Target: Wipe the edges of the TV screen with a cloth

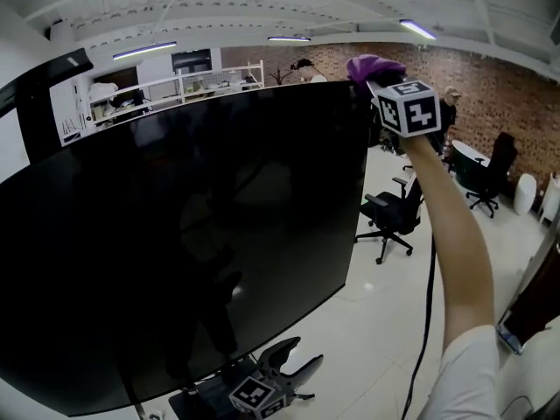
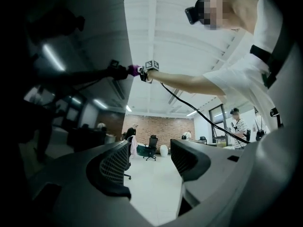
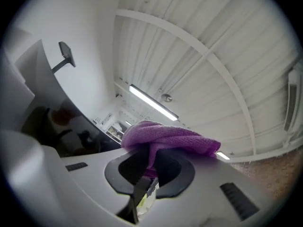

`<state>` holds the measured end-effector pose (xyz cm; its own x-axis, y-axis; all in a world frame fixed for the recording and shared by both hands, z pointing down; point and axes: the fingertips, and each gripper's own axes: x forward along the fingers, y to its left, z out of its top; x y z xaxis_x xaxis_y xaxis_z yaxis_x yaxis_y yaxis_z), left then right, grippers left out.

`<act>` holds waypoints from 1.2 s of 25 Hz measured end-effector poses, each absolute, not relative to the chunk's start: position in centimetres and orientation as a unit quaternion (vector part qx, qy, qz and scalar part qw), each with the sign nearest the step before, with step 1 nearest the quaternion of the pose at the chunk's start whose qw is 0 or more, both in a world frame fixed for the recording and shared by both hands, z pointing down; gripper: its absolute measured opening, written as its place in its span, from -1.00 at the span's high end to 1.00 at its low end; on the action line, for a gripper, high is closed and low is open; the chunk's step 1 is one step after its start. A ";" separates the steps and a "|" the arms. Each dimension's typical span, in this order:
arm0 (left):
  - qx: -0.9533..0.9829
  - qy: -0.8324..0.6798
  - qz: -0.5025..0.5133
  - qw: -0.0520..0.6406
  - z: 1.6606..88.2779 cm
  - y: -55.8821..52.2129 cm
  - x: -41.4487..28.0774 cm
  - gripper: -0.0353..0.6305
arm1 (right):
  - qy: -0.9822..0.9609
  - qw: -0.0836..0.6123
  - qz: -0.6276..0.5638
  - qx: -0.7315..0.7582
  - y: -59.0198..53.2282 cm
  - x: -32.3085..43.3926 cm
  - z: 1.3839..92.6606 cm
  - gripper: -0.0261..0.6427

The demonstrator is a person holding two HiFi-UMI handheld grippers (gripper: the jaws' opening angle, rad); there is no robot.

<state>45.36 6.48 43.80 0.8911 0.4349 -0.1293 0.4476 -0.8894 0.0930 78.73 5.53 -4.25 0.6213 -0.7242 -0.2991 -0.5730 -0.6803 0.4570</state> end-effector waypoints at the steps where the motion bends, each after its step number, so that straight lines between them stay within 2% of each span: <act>1: 0.970 0.231 -0.051 0.061 43.9 7.1 46.1 0.10 | -0.367 0.137 -0.229 0.891 6.3 79.9 -4.2 0.77; 6: 0.967 0.245 -0.041 0.060 45.2 10.2 49.2 0.10 | -0.386 0.084 -0.189 0.899 9.1 84.4 -0.9 0.77; 13: 0.964 0.259 -0.017 0.053 47.6 12.6 51.3 0.14 | -0.438 0.090 -0.157 0.881 8.6 84.5 11.6 0.78; 24: 0.967 0.247 -0.013 0.058 50.5 10.4 52.7 0.16 | -0.444 0.035 -0.008 0.895 7.5 86.6 42.9 0.78; 30: 0.974 0.218 -0.004 0.064 51.3 8.4 52.3 0.16 | -0.426 0.013 0.139 0.894 7.8 87.6 60.3 0.78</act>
<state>52.29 8.41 51.28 0.9050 0.4240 -0.0348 0.4249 -0.8969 0.1229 87.61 7.80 60.33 0.5985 -0.7581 0.2589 -0.7654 -0.6366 -0.0946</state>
